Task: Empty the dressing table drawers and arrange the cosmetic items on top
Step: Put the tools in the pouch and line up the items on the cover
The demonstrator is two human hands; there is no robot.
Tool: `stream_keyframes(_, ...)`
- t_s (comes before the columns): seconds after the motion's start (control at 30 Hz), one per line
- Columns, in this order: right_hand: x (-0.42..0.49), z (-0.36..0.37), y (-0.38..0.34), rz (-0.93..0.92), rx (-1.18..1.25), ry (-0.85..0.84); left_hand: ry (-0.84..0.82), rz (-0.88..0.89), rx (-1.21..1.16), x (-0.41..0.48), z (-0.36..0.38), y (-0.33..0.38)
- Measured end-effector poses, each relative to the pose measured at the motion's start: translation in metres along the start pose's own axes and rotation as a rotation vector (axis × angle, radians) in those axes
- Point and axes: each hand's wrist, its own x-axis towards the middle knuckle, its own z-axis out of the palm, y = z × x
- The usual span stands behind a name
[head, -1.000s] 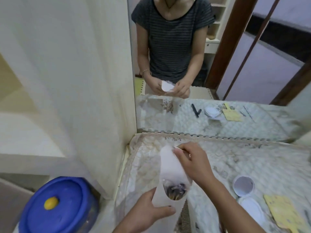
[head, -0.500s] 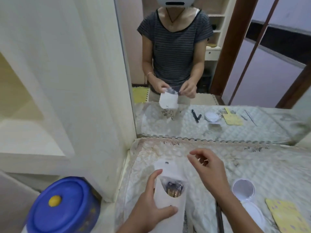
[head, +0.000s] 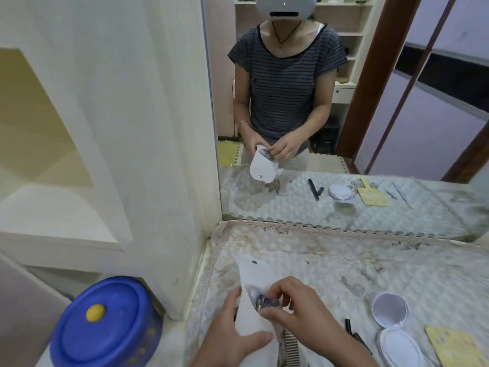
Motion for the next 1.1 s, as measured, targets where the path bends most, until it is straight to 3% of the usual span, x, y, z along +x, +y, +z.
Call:
stream_keyframes(0.27, 0.014, -0.021, 0.01, 0.125, 0.176, -0.187, -0.074, 0.074, 0.003, 0.005, 0.003, -0.003)
stream_keyframes(0.47, 0.027, -0.04, 0.019, 0.222, 0.634, 0.115, -0.104, 0.066, 0.024, 0.005, 0.0, -0.011)
stream_keyframes(0.57, 0.024, -0.03, 0.018, 0.312, 0.884, 0.133, -0.113, 0.047, -0.017, 0.007, 0.002, -0.014)
stream_keyframes(0.73, 0.01, -0.014, 0.02, 0.344, 0.879, -0.002, -0.148, -0.004, -0.069, 0.005, 0.003, -0.014)
stream_keyframes(0.87, 0.021, -0.032, 0.026, 0.365, 1.003, 0.287, -0.088, -0.041, -0.044, 0.0, -0.005, -0.015)
stream_keyframes(0.93, 0.028, -0.046, 0.029, 0.353, 1.027, 0.351, -0.039, -0.049, 0.004, -0.002, -0.013, -0.018)
stream_keyframes(1.1, 0.031, -0.012, 0.018, 0.431, 0.862, 0.015, -0.02, -0.057, 0.03, -0.009, -0.021, -0.025)
